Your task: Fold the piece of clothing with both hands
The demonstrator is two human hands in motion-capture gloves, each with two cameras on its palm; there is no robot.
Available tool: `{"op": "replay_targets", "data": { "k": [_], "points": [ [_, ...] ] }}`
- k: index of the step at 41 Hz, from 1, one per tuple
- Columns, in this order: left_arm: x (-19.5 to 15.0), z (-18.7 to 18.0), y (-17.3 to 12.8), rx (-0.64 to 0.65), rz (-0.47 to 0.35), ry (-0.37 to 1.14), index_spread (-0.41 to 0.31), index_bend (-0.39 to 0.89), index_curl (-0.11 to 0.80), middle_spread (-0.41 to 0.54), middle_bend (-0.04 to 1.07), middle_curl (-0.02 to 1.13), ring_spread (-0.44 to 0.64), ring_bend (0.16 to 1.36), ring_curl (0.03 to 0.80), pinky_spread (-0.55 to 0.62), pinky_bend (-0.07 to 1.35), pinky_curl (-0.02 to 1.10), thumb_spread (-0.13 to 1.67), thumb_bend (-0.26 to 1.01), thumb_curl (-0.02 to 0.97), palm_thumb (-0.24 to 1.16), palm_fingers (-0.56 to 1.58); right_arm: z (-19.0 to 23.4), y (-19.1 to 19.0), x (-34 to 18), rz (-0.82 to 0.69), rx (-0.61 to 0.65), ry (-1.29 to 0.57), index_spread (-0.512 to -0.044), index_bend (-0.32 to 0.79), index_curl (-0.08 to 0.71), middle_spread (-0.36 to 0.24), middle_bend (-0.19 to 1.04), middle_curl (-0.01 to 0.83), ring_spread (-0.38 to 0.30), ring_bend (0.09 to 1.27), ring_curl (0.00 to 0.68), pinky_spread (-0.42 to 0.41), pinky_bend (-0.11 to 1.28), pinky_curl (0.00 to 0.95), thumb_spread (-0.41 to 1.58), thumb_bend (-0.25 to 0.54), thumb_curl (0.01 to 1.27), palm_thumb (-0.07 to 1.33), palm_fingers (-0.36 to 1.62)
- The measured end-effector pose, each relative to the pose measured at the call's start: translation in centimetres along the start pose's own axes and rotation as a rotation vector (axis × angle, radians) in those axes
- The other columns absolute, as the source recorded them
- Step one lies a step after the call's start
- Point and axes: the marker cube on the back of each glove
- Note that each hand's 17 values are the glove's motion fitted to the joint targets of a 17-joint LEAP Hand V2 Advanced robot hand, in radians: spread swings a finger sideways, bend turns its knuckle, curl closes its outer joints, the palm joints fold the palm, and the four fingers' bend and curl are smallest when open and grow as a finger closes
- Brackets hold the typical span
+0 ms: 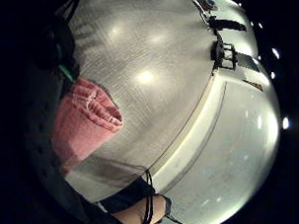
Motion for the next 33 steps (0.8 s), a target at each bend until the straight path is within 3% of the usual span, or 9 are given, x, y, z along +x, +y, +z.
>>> {"op": "replay_targets", "data": {
  "k": [1, 4, 7, 14, 21, 25, 29, 33],
  "points": [
    [0.1, 0.0, 0.0, -0.004, 0.007, 0.002, -0.102, 0.08, 0.248, 0.228, 0.17, 0.28, 0.42, 0.59, 0.384, 0.42, 0.48, 0.37, 1.07, -0.04, 0.203, -0.04, -0.07, 0.0, 0.1, -0.3, -0.017, 0.000, -0.007, -0.086, 0.02, 0.090, -0.002, 0.36, 0.463, -0.085, 0.71, 0.430, -0.025, 0.74, 0.385, 1.33, 0.038, 0.37, 0.65, 0.76],
    [0.3, 0.1, 0.3, -0.035, 0.029, 0.002, -0.103, 0.09, 0.238, 0.240, 0.17, 0.28, 0.43, 0.60, 0.376, 0.42, 0.49, 0.37, 1.06, -0.04, 0.204, -0.04, -0.08, -0.2, 0.3, -1.0, -0.062, 0.033, -0.022, -0.096, 0.04, 0.086, -0.043, 0.36, 0.462, -0.122, 0.71, 0.417, -0.100, 0.74, 0.368, 1.32, 0.056, 0.38, 0.71, 0.85],
    [0.7, 0.3, 0.7, -0.063, 0.065, 0.008, -0.099, 0.09, 0.228, 0.248, 0.17, 0.28, 0.45, 0.60, 0.371, 0.42, 0.49, 0.36, 1.06, -0.04, 0.204, -0.04, -0.09, -0.2, 0.8, -1.3, -0.071, 0.024, 0.002, -0.136, 0.12, 0.117, -0.096, 0.38, 0.474, -0.164, 0.71, 0.426, -0.200, 0.75, 0.369, 1.29, 0.099, 0.40, 0.82, 1.10],
    [0.8, 0.0, 1.7, -0.076, 0.061, 0.030, -0.091, 0.10, 0.214, 0.273, 0.17, 0.27, 0.47, 0.60, 0.355, 0.44, 0.50, 0.36, 1.05, -0.04, 0.208, -0.03, -0.10, -1.1, 0.7, 0.2, -0.100, 0.003, 0.032, -0.205, 0.17, 0.201, -0.163, 0.40, 0.498, -0.214, 0.73, 0.456, -0.298, 0.68, 0.378, 1.20, 0.121, 0.43, 0.95, 1.25],
    [1.1, -1.0, 3.8, -0.170, 0.068, 0.117, -0.069, 0.14, 0.218, 0.252, 0.16, 0.26, 0.46, 0.59, 0.343, 0.43, 0.51, 0.36, 1.06, -0.02, 0.225, 0.01, -0.04, -4.4, 0.0, 5.3, 0.071, 0.020, -0.028, -0.235, 0.16, 0.253, -0.191, 0.39, 0.503, -0.233, 0.71, 0.459, -0.346, 0.67, 0.378, 1.12, 0.090, 0.45, 0.99, 1.27],
    [1.2, -1.7, 3.9, -0.168, 0.059, 0.197, -0.059, 0.16, 0.230, 0.223, 0.13, 0.24, 0.37, 0.63, 0.337, 0.29, 0.57, 0.37, 1.08, -0.01, 0.237, 0.04, 0.11, -8.1, 1.0, 7.1, 0.103, 0.051, -0.041, -0.242, 0.16, 0.274, -0.199, 0.38, 0.507, -0.235, 0.70, 0.458, -0.350, 0.66, 0.380, 1.10, 0.076, 0.45, 1.01, 1.27],
    [0.6, -2.5, 4.2, -0.169, 0.030, 0.224, -0.054, 0.19, 0.257, 0.228, 0.12, 0.23, 0.35, 0.62, 0.343, 0.27, 0.59, 0.38, 1.09, -0.01, 0.245, 0.06, 0.08, -11.3, 1.4, 6.5, 0.072, 0.084, -0.093, -0.242, 0.15, 0.289, -0.205, 0.37, 0.508, -0.237, 0.68, 0.457, -0.355, 0.67, 0.384, 1.05, 0.042, 0.46, 1.01, 1.26],
    [0.1, -4.2, 4.7, -0.095, 0.095, 0.267, -0.046, 0.19, 0.277, 0.236, 0.13, 0.22, 0.36, 0.62, 0.341, 0.26, 0.59, 0.39, 1.10, -0.02, 0.248, 0.06, 0.05, -15.2, 2.3, 3.3, 0.024, 0.144, -0.164, -0.243, 0.15, 0.302, -0.207, 0.36, 0.508, -0.239, 0.68, 0.459, -0.356, 0.67, 0.387, 0.98, 0.009, 0.48, 1.01, 1.26]
  ]
}}
